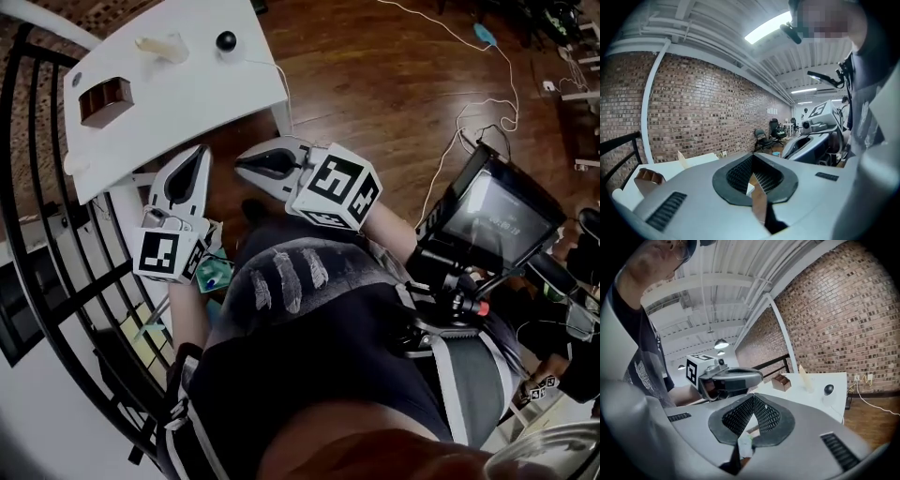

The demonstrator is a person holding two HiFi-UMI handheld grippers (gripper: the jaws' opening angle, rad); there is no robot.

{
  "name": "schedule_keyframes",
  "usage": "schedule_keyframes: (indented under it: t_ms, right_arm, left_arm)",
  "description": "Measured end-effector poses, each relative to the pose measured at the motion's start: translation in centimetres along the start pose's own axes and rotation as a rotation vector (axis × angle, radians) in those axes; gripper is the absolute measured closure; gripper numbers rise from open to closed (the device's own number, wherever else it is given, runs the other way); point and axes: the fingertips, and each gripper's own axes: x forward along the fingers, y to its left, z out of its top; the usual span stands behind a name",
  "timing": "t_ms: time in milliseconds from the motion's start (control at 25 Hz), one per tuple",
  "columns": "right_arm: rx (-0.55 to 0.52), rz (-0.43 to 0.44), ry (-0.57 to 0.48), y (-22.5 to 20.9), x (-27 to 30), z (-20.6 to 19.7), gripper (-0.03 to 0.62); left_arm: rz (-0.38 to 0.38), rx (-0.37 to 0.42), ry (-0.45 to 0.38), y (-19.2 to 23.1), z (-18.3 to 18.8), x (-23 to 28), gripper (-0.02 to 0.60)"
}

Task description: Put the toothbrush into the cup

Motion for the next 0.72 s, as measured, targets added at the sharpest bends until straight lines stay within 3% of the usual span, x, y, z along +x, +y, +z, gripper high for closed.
schedule_keyframes:
  t_ms: [280, 720]
  right_arm:
    - [0.063, 0.014, 0.000, -0.9, -2.2, -1.9, 0.592]
    - [0.040, 0.027, 0.028, 0.3, -1.3, -1.8, 0.592]
  left_arm:
    - [0.010, -0.024, 0.063, -2.8, -1.3, 0.6, 0.584]
    - [0.036, -0.026, 0.055, -2.8, -1.1, -0.9, 0.584]
